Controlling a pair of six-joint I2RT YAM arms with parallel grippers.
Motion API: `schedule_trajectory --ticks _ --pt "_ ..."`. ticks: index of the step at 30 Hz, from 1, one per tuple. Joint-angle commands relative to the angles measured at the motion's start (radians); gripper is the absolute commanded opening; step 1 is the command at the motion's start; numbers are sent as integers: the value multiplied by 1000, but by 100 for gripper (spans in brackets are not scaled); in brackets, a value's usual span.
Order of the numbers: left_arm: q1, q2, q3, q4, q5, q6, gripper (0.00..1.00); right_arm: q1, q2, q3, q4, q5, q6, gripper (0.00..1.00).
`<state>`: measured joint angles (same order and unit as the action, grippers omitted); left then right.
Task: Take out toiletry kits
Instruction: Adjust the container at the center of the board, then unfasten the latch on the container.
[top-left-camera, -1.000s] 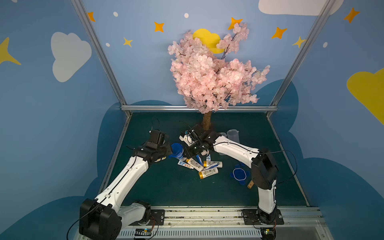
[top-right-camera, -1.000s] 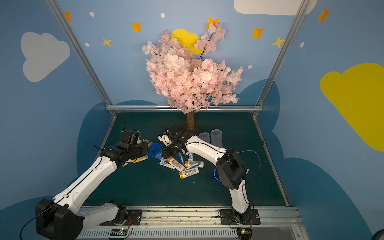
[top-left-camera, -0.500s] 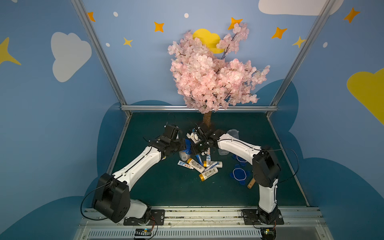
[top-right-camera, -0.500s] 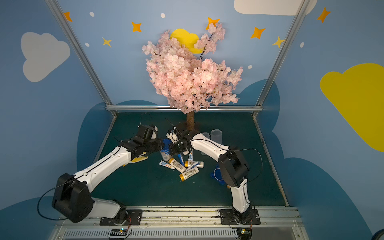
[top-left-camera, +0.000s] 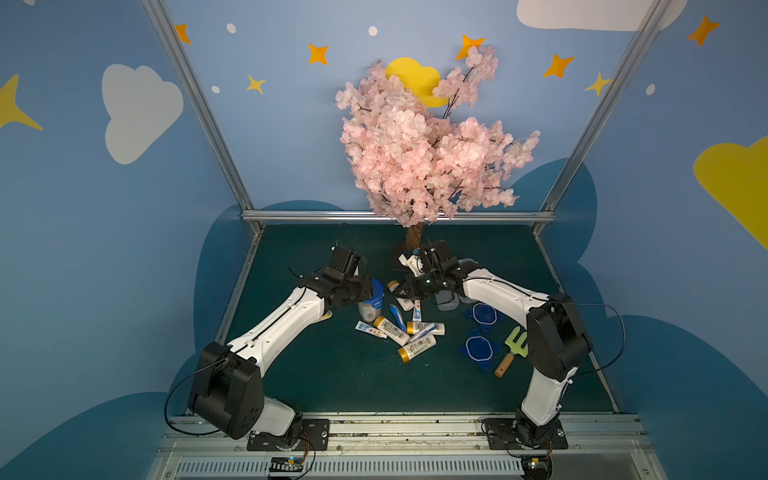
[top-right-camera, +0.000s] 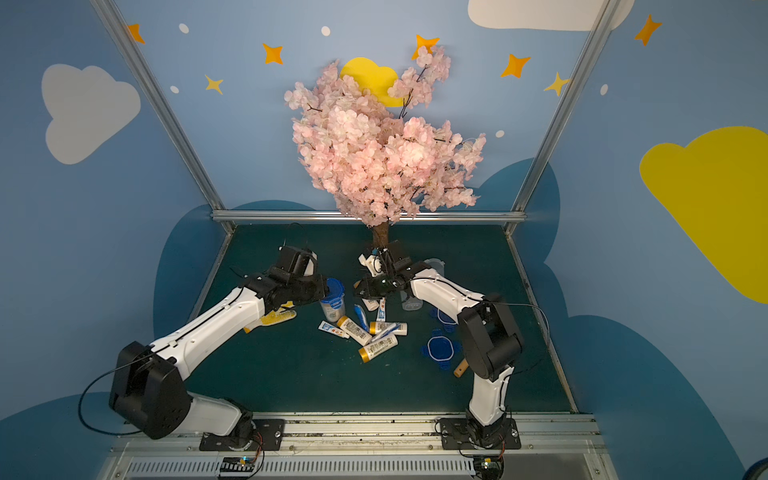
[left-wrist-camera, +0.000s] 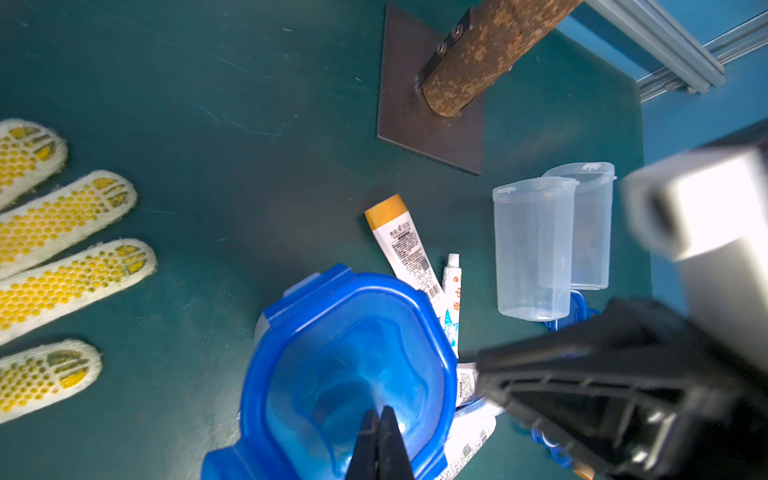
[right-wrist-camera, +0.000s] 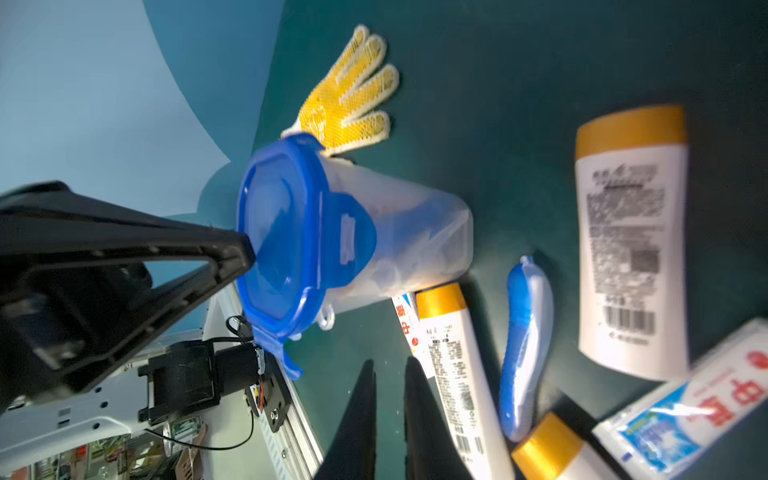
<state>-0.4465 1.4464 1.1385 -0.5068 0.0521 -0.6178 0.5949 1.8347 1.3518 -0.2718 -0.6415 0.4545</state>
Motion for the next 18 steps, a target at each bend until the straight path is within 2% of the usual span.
schedule_trajectory --ticks 1,4,7,14,18 --pt "-6 6 36 -72 -9 26 2 -7 0 16 113 -120 64 28" --pt "-10 18 43 -71 1 27 2 -17 52 29 221 -214 155 37" --pt "-13 35 38 -62 9 23 2 -23 110 32 354 -286 267 40" --pt "-13 72 35 -55 18 23 2 -18 196 39 470 -338 397 47" --pt "-16 87 28 -47 26 20 2 -16 223 14 602 -373 495 51"
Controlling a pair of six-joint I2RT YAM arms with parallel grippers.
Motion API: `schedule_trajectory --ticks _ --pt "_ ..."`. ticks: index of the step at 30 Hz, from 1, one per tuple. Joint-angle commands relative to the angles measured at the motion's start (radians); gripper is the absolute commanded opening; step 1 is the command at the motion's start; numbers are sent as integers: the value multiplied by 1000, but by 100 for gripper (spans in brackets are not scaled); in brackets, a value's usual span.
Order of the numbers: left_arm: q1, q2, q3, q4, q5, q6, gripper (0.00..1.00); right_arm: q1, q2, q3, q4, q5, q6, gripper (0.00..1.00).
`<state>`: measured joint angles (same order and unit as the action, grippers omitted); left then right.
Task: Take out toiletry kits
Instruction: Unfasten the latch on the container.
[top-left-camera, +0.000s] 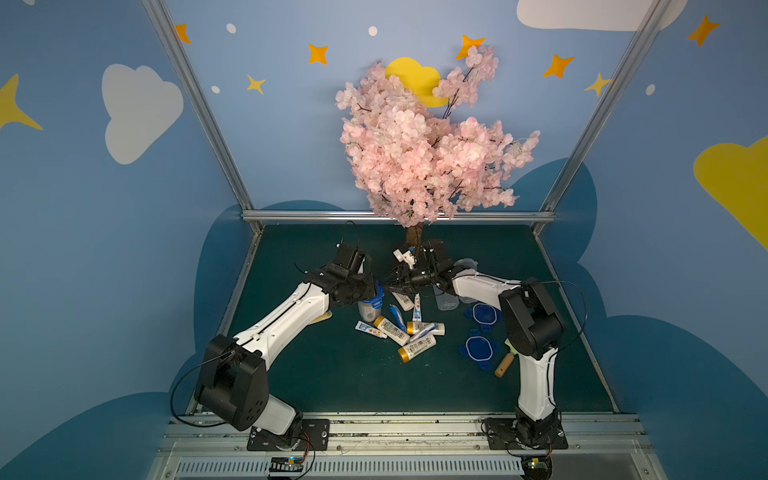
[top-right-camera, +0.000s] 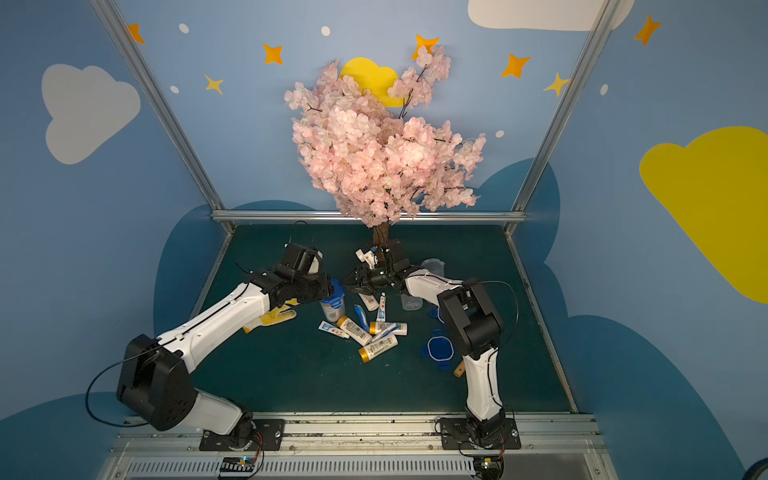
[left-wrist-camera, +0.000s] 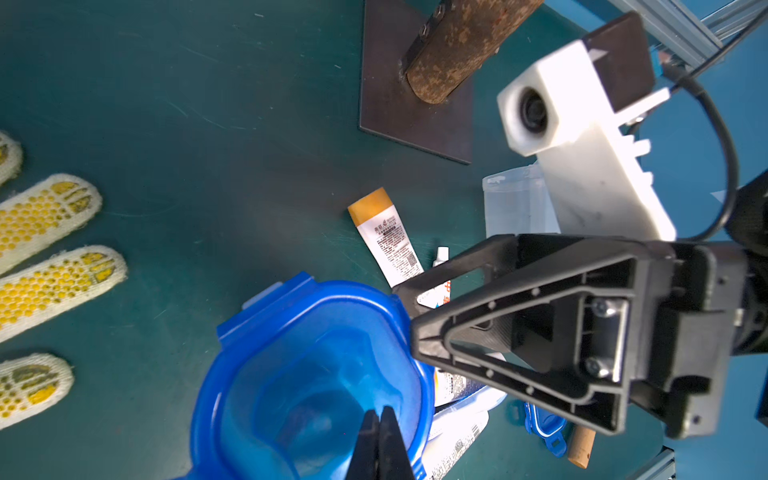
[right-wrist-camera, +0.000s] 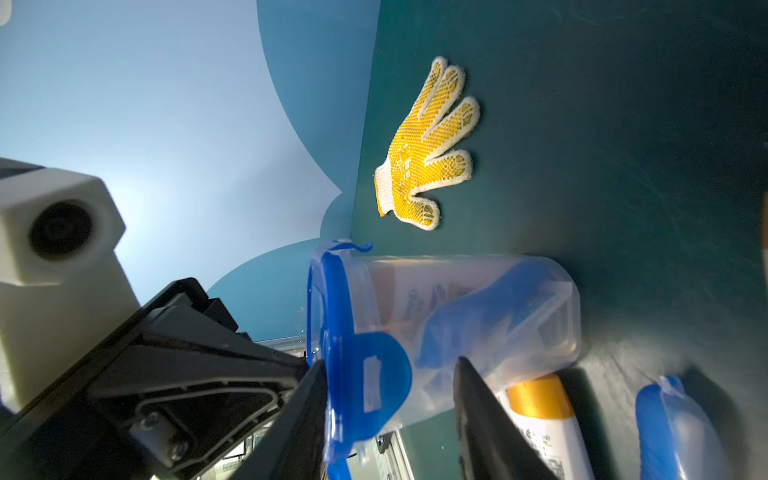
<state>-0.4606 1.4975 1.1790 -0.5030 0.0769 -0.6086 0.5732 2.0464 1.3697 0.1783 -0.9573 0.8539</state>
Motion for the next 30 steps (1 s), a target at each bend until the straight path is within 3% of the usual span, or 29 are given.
schedule_trajectory --ticks 1,7,17,24,30 --pt "-2 39 -16 -48 1 9 2 7 22 -11 203 -70 136 51" --pt "-1 41 -51 -31 4 -1 2 22 74 -41 443 -105 327 51" --pt "-1 16 -69 -32 -11 4 2 42 17 -52 182 -47 139 52" --pt "-1 15 -86 -26 -14 -1 2 48 8 -114 548 -96 372 48" --pt "-1 23 -108 -16 -11 -9 3 43 -5 -135 725 -86 473 47"
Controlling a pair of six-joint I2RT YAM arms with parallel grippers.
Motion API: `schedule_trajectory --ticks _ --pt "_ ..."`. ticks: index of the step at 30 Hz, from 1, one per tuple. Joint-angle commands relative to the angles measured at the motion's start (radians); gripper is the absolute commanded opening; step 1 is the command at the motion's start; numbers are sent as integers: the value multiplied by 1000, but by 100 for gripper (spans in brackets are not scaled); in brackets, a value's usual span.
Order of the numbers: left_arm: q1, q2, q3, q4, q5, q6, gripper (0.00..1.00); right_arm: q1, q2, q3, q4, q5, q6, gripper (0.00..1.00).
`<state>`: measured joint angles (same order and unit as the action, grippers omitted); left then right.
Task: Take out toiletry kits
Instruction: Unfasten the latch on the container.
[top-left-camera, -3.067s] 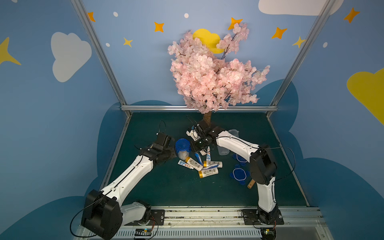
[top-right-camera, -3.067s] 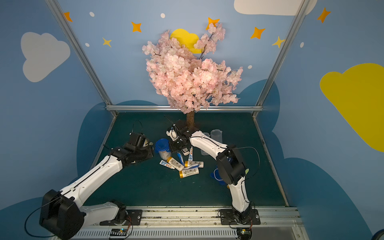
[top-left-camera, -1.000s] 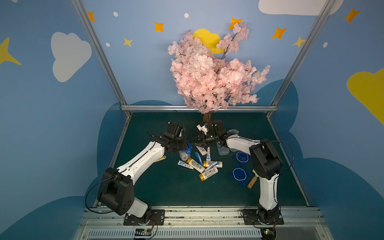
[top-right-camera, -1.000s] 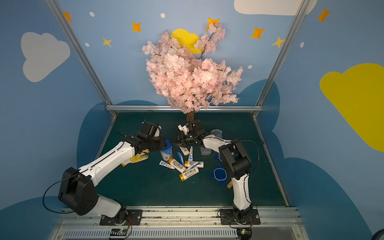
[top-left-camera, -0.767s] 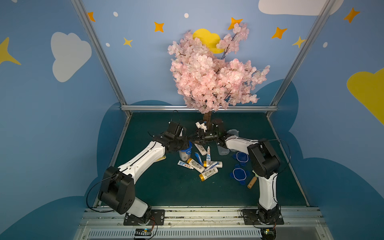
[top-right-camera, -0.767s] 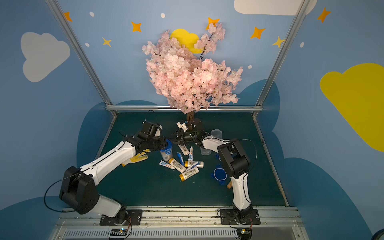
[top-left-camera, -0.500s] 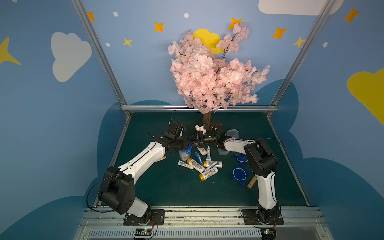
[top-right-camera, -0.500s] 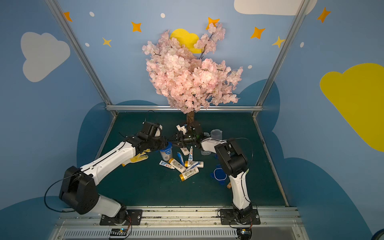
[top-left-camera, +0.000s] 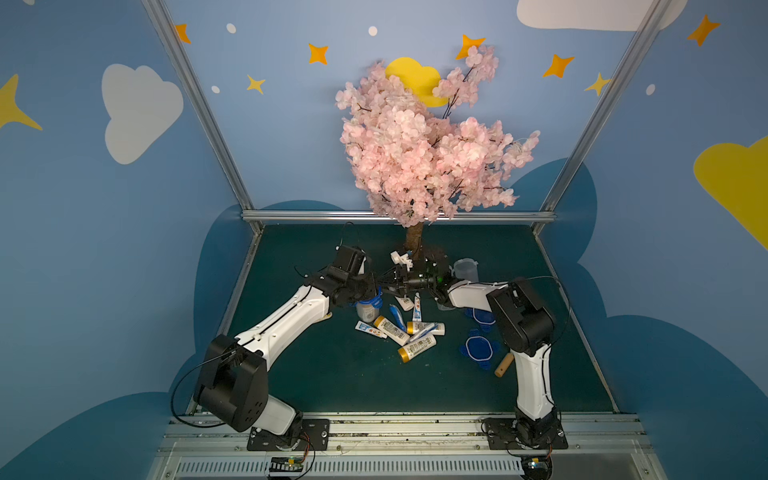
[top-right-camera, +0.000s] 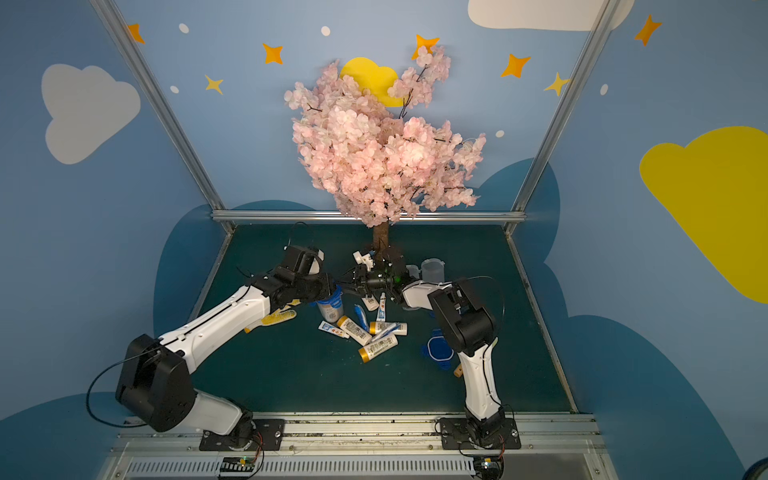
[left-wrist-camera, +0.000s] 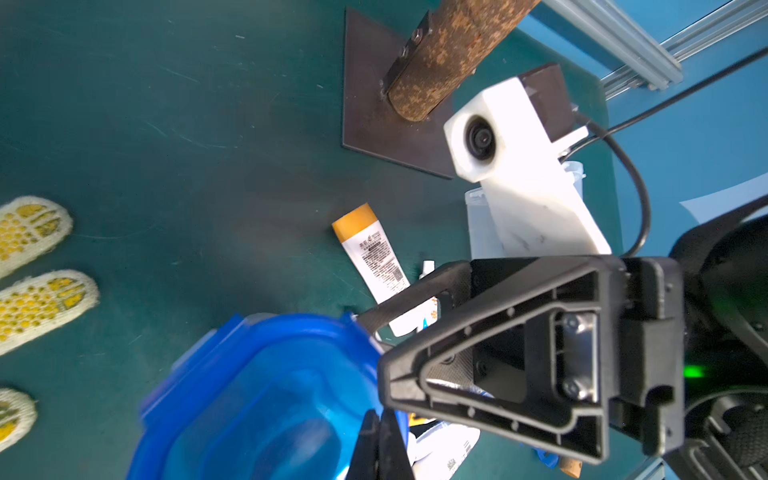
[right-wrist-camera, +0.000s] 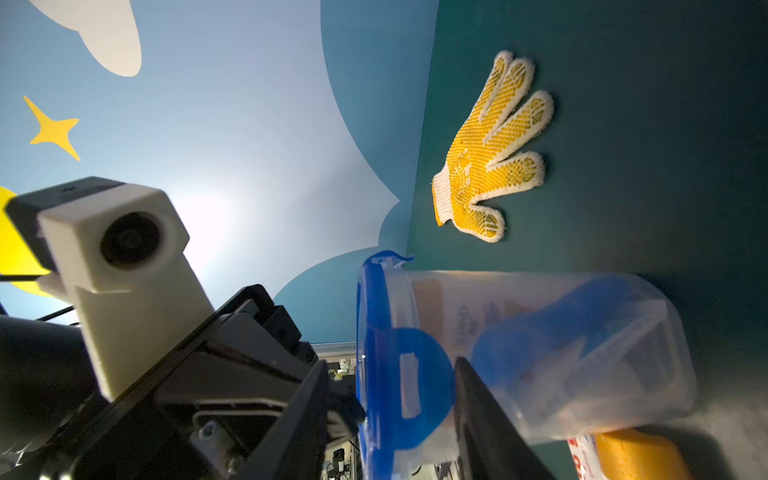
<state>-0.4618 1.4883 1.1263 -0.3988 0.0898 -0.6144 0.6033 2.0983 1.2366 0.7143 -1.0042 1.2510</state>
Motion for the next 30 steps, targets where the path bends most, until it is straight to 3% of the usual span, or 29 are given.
schedule_trajectory --ticks 1,10,30 --pt "0 34 -59 -119 -24 -5 2 10 -56 -5 213 -33 87 46" --pt "0 34 -91 -107 -26 -10 2 -6 25 -9 537 -1 325 42" --pt "52 53 -128 -129 -24 -30 2 -28 32 29 515 28 303 39"
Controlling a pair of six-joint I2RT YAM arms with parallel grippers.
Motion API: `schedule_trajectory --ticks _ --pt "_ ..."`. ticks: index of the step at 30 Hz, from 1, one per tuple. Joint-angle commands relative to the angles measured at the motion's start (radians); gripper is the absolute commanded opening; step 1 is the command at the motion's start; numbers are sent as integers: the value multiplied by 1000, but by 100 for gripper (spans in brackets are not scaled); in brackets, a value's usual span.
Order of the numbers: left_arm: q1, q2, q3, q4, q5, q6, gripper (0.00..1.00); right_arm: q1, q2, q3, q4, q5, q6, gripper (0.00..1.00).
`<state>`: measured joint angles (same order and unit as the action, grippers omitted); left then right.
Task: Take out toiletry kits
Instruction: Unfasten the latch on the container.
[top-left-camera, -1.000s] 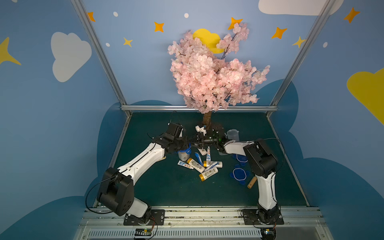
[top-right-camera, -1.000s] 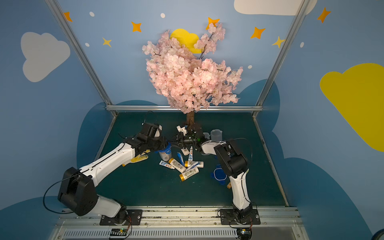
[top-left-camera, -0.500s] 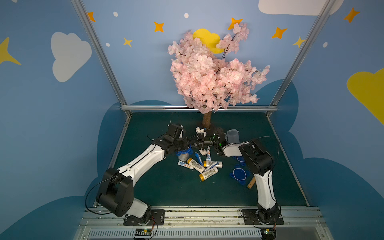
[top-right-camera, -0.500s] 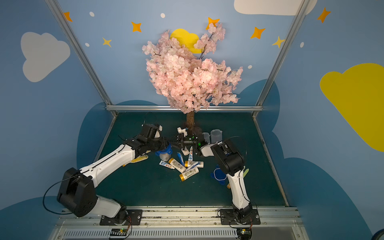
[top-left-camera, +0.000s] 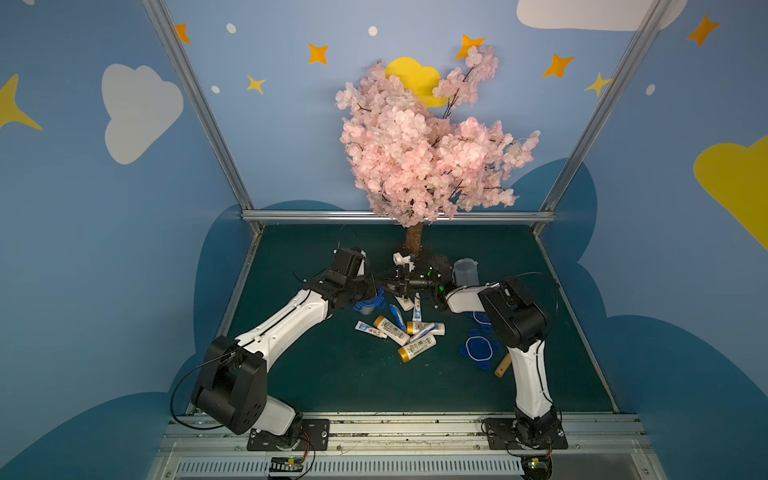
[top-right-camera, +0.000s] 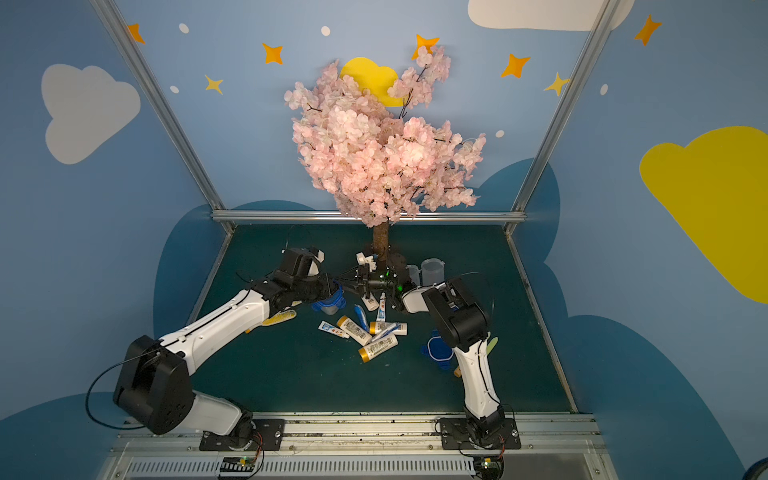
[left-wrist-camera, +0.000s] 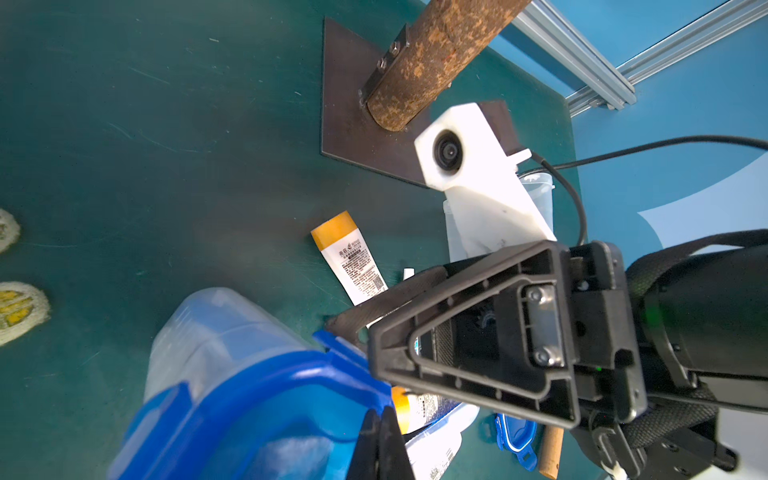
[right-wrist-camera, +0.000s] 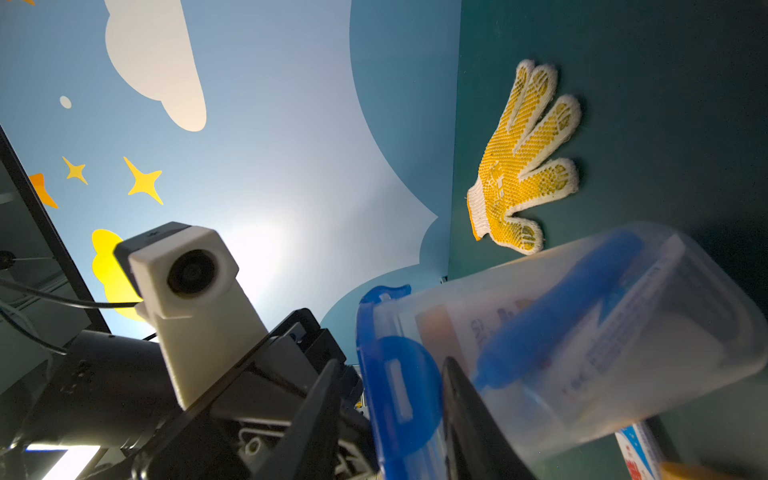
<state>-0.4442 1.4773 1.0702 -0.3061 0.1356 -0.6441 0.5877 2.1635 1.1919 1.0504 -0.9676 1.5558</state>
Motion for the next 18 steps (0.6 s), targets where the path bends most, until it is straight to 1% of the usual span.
schedule_trajectory --ticks 1,11,18 --pt "40 67 -69 -219 -63 1 2 -12 -31 76 175 -8 -3 39" --pt "73 145 3 -226 -19 26 2 -12 -11 107 152 1 -11 38" --pt "75 194 -8 -209 0 28 2 -21 -8 115 166 17 -9 37"
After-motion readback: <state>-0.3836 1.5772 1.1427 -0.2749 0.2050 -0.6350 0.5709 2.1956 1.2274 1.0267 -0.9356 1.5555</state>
